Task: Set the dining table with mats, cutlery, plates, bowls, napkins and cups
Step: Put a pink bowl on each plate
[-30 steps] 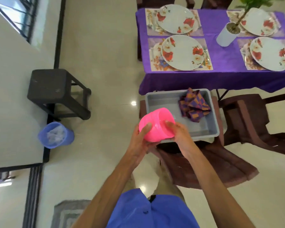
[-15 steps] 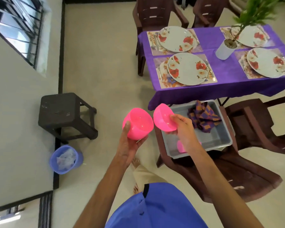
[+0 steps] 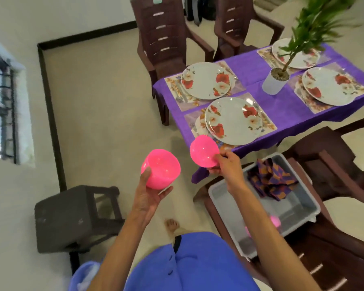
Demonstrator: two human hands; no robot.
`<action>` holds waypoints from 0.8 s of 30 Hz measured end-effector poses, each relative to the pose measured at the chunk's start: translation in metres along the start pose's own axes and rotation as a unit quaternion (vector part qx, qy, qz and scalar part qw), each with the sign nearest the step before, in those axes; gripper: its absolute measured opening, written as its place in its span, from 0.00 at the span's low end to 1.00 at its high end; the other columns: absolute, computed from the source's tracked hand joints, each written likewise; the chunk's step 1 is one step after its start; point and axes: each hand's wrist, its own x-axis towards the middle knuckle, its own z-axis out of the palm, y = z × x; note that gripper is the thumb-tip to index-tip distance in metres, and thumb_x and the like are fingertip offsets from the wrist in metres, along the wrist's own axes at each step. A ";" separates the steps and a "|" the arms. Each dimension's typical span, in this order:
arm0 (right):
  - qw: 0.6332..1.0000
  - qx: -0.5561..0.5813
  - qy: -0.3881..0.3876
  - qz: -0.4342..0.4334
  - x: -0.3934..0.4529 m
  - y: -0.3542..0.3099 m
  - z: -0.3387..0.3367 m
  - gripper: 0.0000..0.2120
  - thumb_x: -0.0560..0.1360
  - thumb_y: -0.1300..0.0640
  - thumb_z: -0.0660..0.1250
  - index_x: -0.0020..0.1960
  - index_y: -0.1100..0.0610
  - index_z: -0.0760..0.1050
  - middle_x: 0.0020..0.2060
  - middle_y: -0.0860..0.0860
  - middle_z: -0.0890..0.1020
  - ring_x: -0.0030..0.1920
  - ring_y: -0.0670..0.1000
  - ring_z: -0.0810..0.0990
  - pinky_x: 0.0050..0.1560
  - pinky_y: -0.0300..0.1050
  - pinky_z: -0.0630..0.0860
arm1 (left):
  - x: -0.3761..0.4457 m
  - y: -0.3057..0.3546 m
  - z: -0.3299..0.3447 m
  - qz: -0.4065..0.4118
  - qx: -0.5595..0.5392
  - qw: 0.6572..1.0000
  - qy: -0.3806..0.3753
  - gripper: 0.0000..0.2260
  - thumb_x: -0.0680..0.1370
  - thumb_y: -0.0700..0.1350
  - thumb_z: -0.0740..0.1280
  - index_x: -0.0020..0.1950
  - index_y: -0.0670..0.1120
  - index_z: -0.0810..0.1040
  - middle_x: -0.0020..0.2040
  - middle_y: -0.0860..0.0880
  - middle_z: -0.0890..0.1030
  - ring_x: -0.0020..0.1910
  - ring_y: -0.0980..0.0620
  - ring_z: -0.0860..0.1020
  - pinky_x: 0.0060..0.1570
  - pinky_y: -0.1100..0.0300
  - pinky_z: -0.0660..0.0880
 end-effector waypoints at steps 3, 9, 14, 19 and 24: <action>0.999 0.037 0.023 0.007 0.028 -0.026 0.019 0.06 0.77 0.64 0.69 0.54 0.62 0.78 0.54 0.62 0.83 0.43 0.59 0.88 0.39 0.49 0.84 | 0.047 0.043 0.018 -0.007 0.030 0.999 -0.022 0.48 0.54 0.68 0.82 0.71 0.53 0.75 0.70 0.39 0.79 0.70 0.35 0.77 0.47 0.47 0.83; 0.989 0.088 0.116 0.029 0.089 -0.046 0.045 0.07 0.77 0.62 0.70 0.56 0.61 0.80 0.54 0.62 0.84 0.39 0.62 0.88 0.41 0.52 0.85 | 0.149 0.111 0.057 -0.039 0.092 0.993 -0.064 0.51 0.52 0.68 0.82 0.72 0.52 0.74 0.69 0.40 0.80 0.65 0.38 0.79 0.45 0.49 0.83; 0.964 0.127 0.223 0.069 0.145 -0.063 0.076 0.06 0.78 0.62 0.70 0.54 0.57 0.82 0.55 0.58 0.84 0.38 0.60 0.88 0.37 0.51 0.85 | 0.241 0.168 0.086 -0.079 0.134 0.983 -0.094 0.55 0.52 0.69 0.82 0.76 0.51 0.72 0.71 0.39 0.79 0.68 0.37 0.78 0.49 0.49 0.81; 0.931 0.131 0.323 0.106 0.204 -0.085 0.109 0.10 0.76 0.63 0.72 0.57 0.58 0.81 0.43 0.58 0.88 0.36 0.56 0.88 0.33 0.46 0.81 | 0.318 0.234 0.127 -0.119 0.202 0.962 -0.141 0.41 0.58 0.64 0.78 0.69 0.53 0.76 0.64 0.42 0.82 0.58 0.42 0.82 0.56 0.47 0.78; 0.910 0.178 0.346 0.143 0.274 -0.108 0.140 0.12 0.74 0.64 0.73 0.57 0.58 0.81 0.44 0.59 0.88 0.39 0.60 0.88 0.46 0.61 0.86 | 0.390 0.284 0.169 -0.124 0.243 0.945 -0.179 0.30 0.67 0.63 0.73 0.67 0.53 0.77 0.58 0.46 0.86 0.59 0.42 0.81 0.53 0.48 0.79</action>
